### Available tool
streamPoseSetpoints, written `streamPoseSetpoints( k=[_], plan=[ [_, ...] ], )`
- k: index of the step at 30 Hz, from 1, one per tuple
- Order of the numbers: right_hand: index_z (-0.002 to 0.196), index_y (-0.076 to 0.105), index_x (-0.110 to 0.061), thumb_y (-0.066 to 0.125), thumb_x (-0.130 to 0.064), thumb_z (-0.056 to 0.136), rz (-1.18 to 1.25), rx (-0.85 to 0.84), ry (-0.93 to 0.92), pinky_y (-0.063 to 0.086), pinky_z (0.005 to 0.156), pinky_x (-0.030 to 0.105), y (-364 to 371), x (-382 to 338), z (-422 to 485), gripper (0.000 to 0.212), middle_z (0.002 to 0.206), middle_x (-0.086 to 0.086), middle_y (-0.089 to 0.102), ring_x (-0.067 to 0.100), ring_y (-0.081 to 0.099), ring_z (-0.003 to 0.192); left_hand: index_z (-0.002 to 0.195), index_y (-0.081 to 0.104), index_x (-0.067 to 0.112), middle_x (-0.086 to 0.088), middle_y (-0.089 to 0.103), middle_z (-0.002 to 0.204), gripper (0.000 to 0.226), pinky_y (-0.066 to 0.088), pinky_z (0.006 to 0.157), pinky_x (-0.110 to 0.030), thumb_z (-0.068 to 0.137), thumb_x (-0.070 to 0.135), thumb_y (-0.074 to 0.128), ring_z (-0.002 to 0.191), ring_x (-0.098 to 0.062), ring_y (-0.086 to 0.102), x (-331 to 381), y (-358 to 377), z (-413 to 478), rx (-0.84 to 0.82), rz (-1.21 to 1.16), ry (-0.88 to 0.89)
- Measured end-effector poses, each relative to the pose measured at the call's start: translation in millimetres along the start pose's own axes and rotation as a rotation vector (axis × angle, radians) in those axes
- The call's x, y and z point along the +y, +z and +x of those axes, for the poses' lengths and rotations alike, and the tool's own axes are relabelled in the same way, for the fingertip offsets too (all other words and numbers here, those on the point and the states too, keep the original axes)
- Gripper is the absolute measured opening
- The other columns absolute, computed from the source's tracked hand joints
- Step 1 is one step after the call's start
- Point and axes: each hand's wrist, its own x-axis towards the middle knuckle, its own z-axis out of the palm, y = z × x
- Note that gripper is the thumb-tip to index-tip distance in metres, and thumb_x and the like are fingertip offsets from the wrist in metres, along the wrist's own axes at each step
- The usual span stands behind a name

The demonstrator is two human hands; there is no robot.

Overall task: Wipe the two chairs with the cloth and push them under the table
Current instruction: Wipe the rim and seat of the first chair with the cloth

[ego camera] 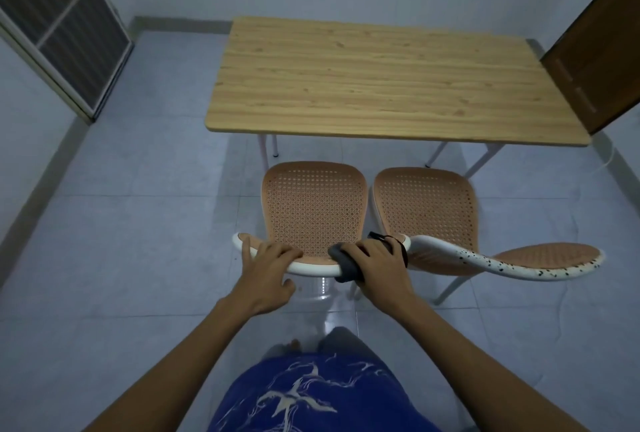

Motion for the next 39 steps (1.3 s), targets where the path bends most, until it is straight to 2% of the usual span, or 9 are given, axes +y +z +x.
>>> streamPoseSetpoints(
  k=[2,4,6,9,14,19,26,33,39],
  plan=[
    [0.121,0.06,-0.035,0.064,-0.052,0.085,-0.02,-0.018,-0.003,0.035,0.098,0.04,1.9,-0.1,2.8,0.04,0.098,-0.013,0.062,0.014,0.06,0.098,0.136,0.05,0.029,0.006,0.051,0.134,0.056,-0.008,0.112,-0.061,0.081,0.02,0.054,0.132,-0.02,0.039,-6.5,-7.9,7.6,-0.048,0.029,-0.005],
    [0.121,0.061,-0.035,0.06,-0.051,0.088,-0.054,0.002,-0.009,0.037,0.098,0.039,3.0,1.5,2.5,0.037,0.098,-0.013,0.063,0.014,0.06,0.097,0.138,0.048,0.032,0.007,0.05,0.137,0.058,0.002,0.112,-0.065,0.083,0.014,0.052,0.131,-0.021,0.038,-3.1,-14.8,15.7,-0.127,0.076,-0.014],
    [0.121,0.062,-0.035,0.059,-0.046,0.09,-0.069,0.022,-0.002,0.037,0.098,0.04,6.5,4.1,4.8,0.033,0.098,-0.014,0.063,0.014,0.06,0.098,0.14,0.045,0.034,0.008,0.049,0.14,0.061,0.009,0.109,-0.065,0.083,0.011,0.051,0.13,-0.021,0.037,-0.7,-17.2,21.6,-0.178,0.103,0.001],
    [0.118,0.063,-0.036,0.066,-0.036,0.087,-0.073,0.057,0.033,0.037,0.097,0.041,11.7,3.0,9.2,0.031,0.099,-0.014,0.065,0.014,0.06,0.099,0.143,0.041,0.034,0.009,0.048,0.142,0.063,0.01,0.108,-0.065,0.085,0.008,0.049,0.13,-0.02,0.037,-8.0,-19.0,26.4,-0.203,0.111,0.04],
    [0.113,0.066,-0.035,0.074,-0.026,0.082,-0.088,0.129,0.069,0.036,0.094,0.042,12.0,9.6,28.6,0.033,0.096,-0.015,0.066,0.015,0.06,0.095,0.141,0.042,0.037,0.014,0.052,0.136,0.057,0.016,0.106,-0.056,0.09,0.014,0.054,0.126,-0.015,0.042,-24.6,-28.3,51.5,-0.214,0.102,0.136],
    [0.112,0.068,-0.034,0.079,-0.018,0.073,-0.079,0.138,0.118,0.034,0.093,0.04,12.9,23.9,55.3,0.044,0.095,-0.015,0.066,0.017,0.058,0.093,0.139,0.043,0.039,0.016,0.052,0.134,0.056,0.016,0.106,-0.054,0.09,0.015,0.056,0.124,-0.013,0.043,-26.6,-35.7,81.5,-0.184,0.094,0.159],
    [0.117,0.062,-0.04,0.075,-0.022,0.078,-0.08,0.046,0.139,0.032,0.092,0.038,12.9,37.4,108.5,0.045,0.098,-0.017,0.062,0.015,0.054,0.095,0.138,0.045,0.041,0.015,0.054,0.135,0.056,0.019,0.105,-0.053,0.089,0.017,0.059,0.124,-0.014,0.045,-45.1,-57.1,134.4,-0.178,0.105,0.126],
    [0.115,0.062,-0.039,0.076,-0.019,0.074,-0.106,0.007,0.132,0.032,0.089,0.04,9.5,60.6,169.1,0.047,0.1,-0.011,0.062,0.019,0.054,0.096,0.133,0.051,0.042,0.009,0.057,0.131,0.054,0.019,0.107,-0.057,0.087,0.016,0.06,0.123,-0.022,0.044,-49.9,-77.6,185.2,-0.117,0.105,0.051],
    [0.118,0.061,-0.043,0.076,-0.025,0.076,-0.136,-0.033,0.14,0.031,0.093,0.041,6.3,80.1,220.1,0.049,0.104,-0.011,0.063,0.019,0.055,0.1,0.126,0.06,0.04,0.009,0.065,0.122,0.055,0.008,0.109,-0.057,0.079,0.009,0.061,0.124,-0.021,0.048,-53.1,-95.1,235.5,-0.091,-0.028,-0.081]
  ],
)
